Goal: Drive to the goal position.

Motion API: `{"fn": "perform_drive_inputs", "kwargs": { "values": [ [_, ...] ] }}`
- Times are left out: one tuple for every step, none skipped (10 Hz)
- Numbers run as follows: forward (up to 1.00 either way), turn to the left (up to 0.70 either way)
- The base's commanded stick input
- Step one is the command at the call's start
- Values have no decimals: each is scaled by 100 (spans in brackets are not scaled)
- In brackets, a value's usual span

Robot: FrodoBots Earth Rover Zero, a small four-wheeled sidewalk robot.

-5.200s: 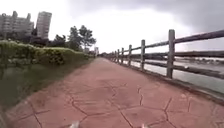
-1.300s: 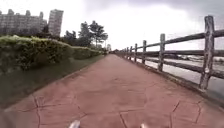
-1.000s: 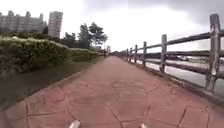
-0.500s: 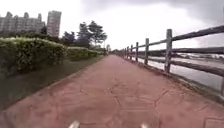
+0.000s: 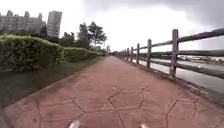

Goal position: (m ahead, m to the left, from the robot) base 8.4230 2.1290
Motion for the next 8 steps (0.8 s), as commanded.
{"fn": "perform_drive_inputs", "kwargs": {
  "values": [
    [70,0],
    [70,0],
    [70,0],
    [70,0],
    [70,0],
    [70,0],
    [70,0],
    [70,0]
  ]
}}
